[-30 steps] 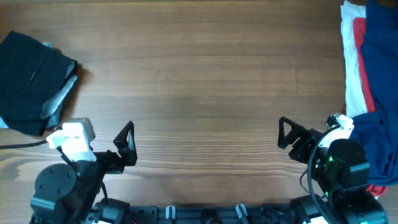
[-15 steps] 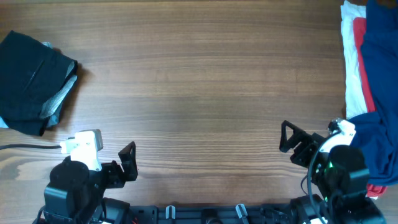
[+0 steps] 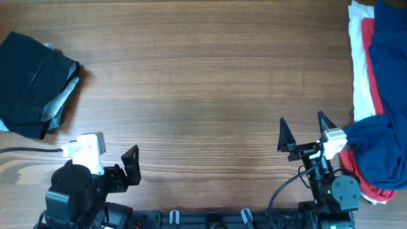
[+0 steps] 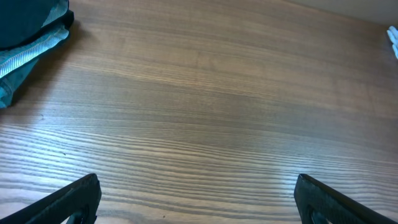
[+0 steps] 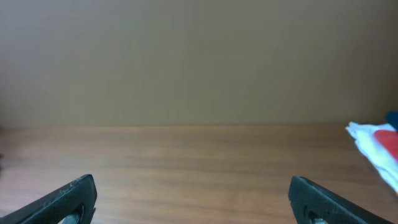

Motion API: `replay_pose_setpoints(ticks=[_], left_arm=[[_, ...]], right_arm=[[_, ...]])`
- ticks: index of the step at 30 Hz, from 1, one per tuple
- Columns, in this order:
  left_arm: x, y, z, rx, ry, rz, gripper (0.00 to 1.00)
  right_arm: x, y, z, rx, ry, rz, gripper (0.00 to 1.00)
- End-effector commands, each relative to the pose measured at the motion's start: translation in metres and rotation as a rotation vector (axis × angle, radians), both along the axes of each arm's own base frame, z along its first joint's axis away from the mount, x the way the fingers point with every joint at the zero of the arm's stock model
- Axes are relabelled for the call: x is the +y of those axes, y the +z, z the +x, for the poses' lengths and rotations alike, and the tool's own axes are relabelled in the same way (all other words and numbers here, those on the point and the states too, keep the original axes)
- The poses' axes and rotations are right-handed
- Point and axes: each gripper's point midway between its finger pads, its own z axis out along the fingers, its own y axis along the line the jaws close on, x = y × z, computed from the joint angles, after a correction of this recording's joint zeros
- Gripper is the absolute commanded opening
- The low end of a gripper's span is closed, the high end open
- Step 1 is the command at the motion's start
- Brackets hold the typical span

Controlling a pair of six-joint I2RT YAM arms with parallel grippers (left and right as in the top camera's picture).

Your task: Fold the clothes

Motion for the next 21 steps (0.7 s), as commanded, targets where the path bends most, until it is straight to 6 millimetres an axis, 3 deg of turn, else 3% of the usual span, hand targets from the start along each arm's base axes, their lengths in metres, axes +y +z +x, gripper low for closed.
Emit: replay_pose_setpoints(ticks=[1,2,3,6,9,11,13,15,16,18,21], left_arm=[[0.003,0.0,0.0,-0.006,0.018,0.002,1.0],[0.003,0.0,0.0,-0.006,0.018,0.002,1.0],[0.003,0.0,0.0,-0.006,0.018,0.002,1.0],[0.003,0.0,0.0,-0.006,0.018,0.002,1.0],[0.003,0.0,0.0,-0.006,0.018,0.002,1.0],[0.003,0.0,0.0,-0.006,0.018,0.002,1.0],[0.003,0.0,0.0,-0.006,0.018,0.002,1.0],[0.003,0.0,0.0,-0.006,0.018,0.002,1.0],[0.003,0.0,0.0,-0.006,0.018,0.002,1.0],[0.003,0.0,0.0,-0.006,0.018,0.002,1.0],[0.003,0.0,0.0,-0.006,0.018,0.002,1.0]], right_arm=[[0.016,-0.021,-0.001,-0.025,0.085,-0.216,1.0],[0.015,-0.035,0.002,0.004,0.082,-0.2,1.0],[0.013,-0.036,0.003,0.008,0.073,-0.202,1.0],[0.001,-0.034,0.005,0.008,0.007,-0.196,1.0],[-0.013,-0.015,0.007,-0.064,-0.082,-0.162,1.0],[-0.014,-0.018,0.007,-0.051,-0.082,-0.166,1.0],[-0.016,-0.039,0.009,0.046,-0.084,-0.096,1.0],[-0.029,-0.028,0.009,0.013,-0.154,-0.024,1.0],[-0.03,-0.022,0.009,-0.011,-0.162,-0.039,1.0],[-0.025,-0.039,0.009,0.058,-0.135,-0.032,1.0],[-0.02,-0.038,0.009,0.058,-0.104,-0.011,1.0]])
